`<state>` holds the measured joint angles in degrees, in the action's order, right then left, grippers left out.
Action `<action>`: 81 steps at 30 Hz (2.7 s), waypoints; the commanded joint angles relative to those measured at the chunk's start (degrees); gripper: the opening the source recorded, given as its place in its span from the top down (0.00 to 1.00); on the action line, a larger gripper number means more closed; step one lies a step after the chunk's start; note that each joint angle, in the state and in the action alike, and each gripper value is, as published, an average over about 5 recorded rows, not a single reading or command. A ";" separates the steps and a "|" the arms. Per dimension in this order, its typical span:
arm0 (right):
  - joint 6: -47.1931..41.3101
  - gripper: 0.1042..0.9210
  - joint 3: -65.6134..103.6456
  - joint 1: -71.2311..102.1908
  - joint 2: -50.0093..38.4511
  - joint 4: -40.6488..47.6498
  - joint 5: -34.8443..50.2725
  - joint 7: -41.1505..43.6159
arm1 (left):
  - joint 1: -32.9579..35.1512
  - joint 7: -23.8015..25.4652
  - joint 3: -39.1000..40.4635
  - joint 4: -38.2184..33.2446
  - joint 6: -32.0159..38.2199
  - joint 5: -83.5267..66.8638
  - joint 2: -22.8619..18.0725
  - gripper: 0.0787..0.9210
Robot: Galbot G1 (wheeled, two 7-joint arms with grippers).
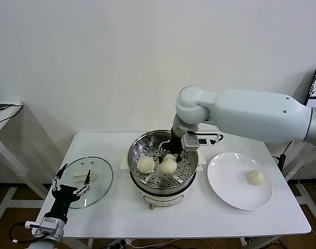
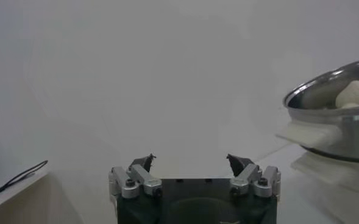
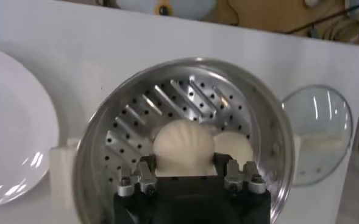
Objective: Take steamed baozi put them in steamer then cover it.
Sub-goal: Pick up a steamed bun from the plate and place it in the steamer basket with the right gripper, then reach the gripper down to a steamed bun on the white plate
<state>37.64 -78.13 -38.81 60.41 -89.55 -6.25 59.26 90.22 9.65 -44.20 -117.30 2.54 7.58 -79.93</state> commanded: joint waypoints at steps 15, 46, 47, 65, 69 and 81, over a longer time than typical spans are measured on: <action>1.50 0.33 -1.04 4.19 3.73 1.23 -0.26 2.20 | -0.38 0.17 -0.51 0.89 -0.04 -0.33 0.11 0.12; -2.64 0.12 4.87 -1.41 -4.62 7.24 7.29 4.42 | -0.03 0.26 0.31 0.13 0.00 -0.08 -0.02 0.12; -3.17 0.12 4.69 -2.67 -6.20 7.71 9.11 4.54 | 0.00 0.24 0.43 0.06 0.00 -0.01 -0.05 0.12; -36.79 0.12 9.73 7.76 -39.01 7.48 22.54 11.28 | -0.17 0.06 2.66 -0.61 -0.36 1.18 0.03 0.12; -38.50 0.12 16.35 16.66 -40.32 10.00 17.05 12.09 | -0.17 0.05 3.02 -0.57 -0.26 1.31 -0.13 0.12; -37.67 0.12 36.50 38.91 -34.05 23.03 1.08 10.35 | 0.10 -0.03 3.15 -0.62 -0.10 1.36 -0.38 0.12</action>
<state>3.58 -54.22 -14.81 26.63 -73.34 3.87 69.78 90.29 9.67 -41.20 -117.86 2.47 8.89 -80.31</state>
